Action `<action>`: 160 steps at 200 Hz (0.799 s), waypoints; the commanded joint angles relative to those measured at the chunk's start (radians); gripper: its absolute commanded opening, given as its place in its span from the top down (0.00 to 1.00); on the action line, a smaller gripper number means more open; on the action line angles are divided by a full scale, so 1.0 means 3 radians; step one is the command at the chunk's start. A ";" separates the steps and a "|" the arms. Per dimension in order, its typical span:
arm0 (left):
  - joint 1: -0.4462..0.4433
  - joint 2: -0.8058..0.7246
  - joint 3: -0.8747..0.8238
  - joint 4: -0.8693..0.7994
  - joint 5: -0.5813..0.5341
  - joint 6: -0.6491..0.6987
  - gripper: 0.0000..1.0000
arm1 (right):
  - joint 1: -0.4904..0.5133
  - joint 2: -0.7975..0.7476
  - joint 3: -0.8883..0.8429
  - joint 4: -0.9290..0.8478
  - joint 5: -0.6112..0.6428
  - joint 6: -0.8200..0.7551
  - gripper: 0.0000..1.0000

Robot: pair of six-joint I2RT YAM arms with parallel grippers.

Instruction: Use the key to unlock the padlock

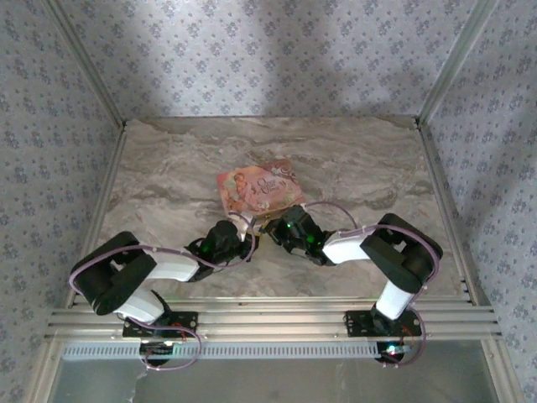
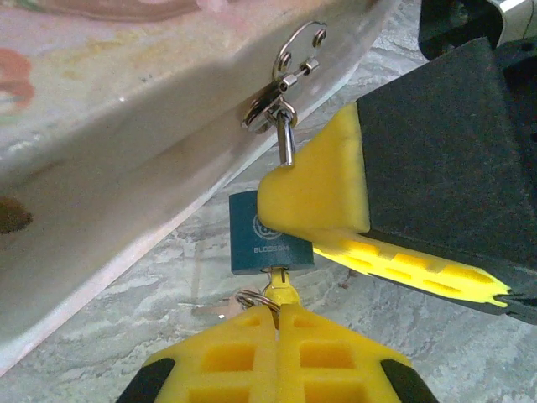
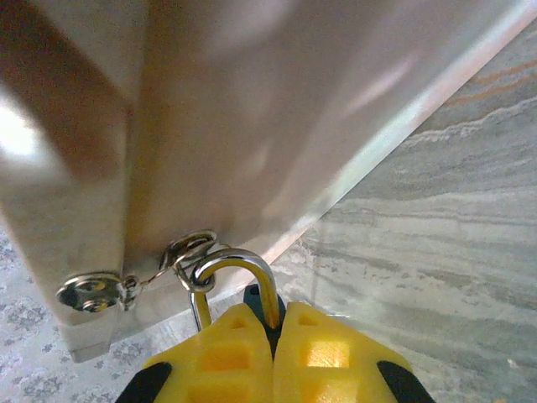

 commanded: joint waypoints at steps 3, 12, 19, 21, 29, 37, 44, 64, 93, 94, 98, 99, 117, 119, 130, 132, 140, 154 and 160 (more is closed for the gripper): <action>-0.0089 -0.0156 0.0067 0.0069 0.0108 0.0042 0.84 | 0.0107 -0.0176 0.0042 -0.0072 -0.0316 -0.0143 1.00; -0.0083 -0.0215 0.0065 0.0000 0.0080 0.0028 0.74 | 0.0095 -0.0229 0.0060 -0.0208 -0.0307 -0.0222 1.00; -0.0083 -0.0268 0.0058 -0.0053 0.0055 0.0022 0.70 | 0.0083 -0.0274 0.0068 -0.0316 -0.0306 -0.0283 1.00; -0.0085 -0.0282 0.0057 -0.0069 0.0046 0.0015 0.69 | 0.0076 -0.0291 0.0069 -0.0346 -0.0306 -0.0301 1.00; -0.0071 -0.0350 0.0047 -0.0137 0.0021 0.0012 0.66 | 0.0052 -0.0348 0.0073 -0.0442 -0.0317 -0.0383 1.00; -0.0052 -0.0416 0.0034 -0.0214 0.0007 -0.0006 0.64 | 0.0020 -0.0399 0.0081 -0.0545 -0.0344 -0.0465 1.00; -0.0028 -0.0472 0.0026 -0.0273 0.0000 -0.0033 0.63 | -0.0016 -0.0455 0.0097 -0.0662 -0.0387 -0.0564 1.00; 0.0078 -0.0607 0.0003 -0.0439 0.0005 -0.0130 0.60 | -0.0104 -0.0558 0.0231 -0.1114 -0.0545 -0.0890 1.00; 0.0222 -0.0765 -0.0001 -0.0632 0.0021 -0.0256 0.59 | -0.0218 -0.0579 0.0419 -0.1630 -0.0755 -0.1281 1.00; 0.0229 -0.0770 0.0000 -0.0640 0.0020 -0.0260 0.59 | -0.0222 -0.0579 0.0423 -0.1644 -0.0761 -0.1294 1.00; 0.0246 -0.0791 0.0001 -0.0663 0.0020 -0.0271 0.60 | -0.0233 -0.0579 0.0442 -0.1688 -0.0784 -0.1338 1.00; 0.0251 -0.0797 0.0001 -0.0668 0.0020 -0.0276 0.60 | -0.0237 -0.0579 0.0447 -0.1704 -0.0788 -0.1347 1.00; 0.0302 -0.0893 0.0008 -0.0764 -0.0001 -0.0301 0.59 | -0.0291 -0.0564 0.0542 -0.1938 -0.0872 -0.1552 1.00; 0.0303 -0.0905 0.0010 -0.0780 -0.0011 -0.0304 0.59 | -0.0299 -0.0561 0.0549 -0.1970 -0.0882 -0.1572 1.00; 0.0337 -0.0954 0.0025 -0.0862 -0.0021 -0.0321 0.59 | -0.0329 -0.0564 0.0591 -0.2103 -0.0894 -0.1668 1.00; 0.0343 -0.0965 0.0028 -0.0876 -0.0021 -0.0321 0.59 | -0.0333 -0.0564 0.0599 -0.2126 -0.0895 -0.1685 1.00; 0.0356 -0.0993 0.0040 -0.0931 -0.0030 -0.0331 0.59 | -0.0355 -0.0561 0.0629 -0.2227 -0.0894 -0.1753 1.00; 0.0392 -0.1027 0.0061 -0.1043 -0.0057 -0.0361 0.59 | -0.0364 -0.0568 0.0702 -0.2414 -0.0829 -0.1867 1.00; 0.0410 -0.1037 0.0067 -0.1082 -0.0061 -0.0375 0.59 | -0.0360 -0.0569 0.0741 -0.2503 -0.0787 -0.1917 1.00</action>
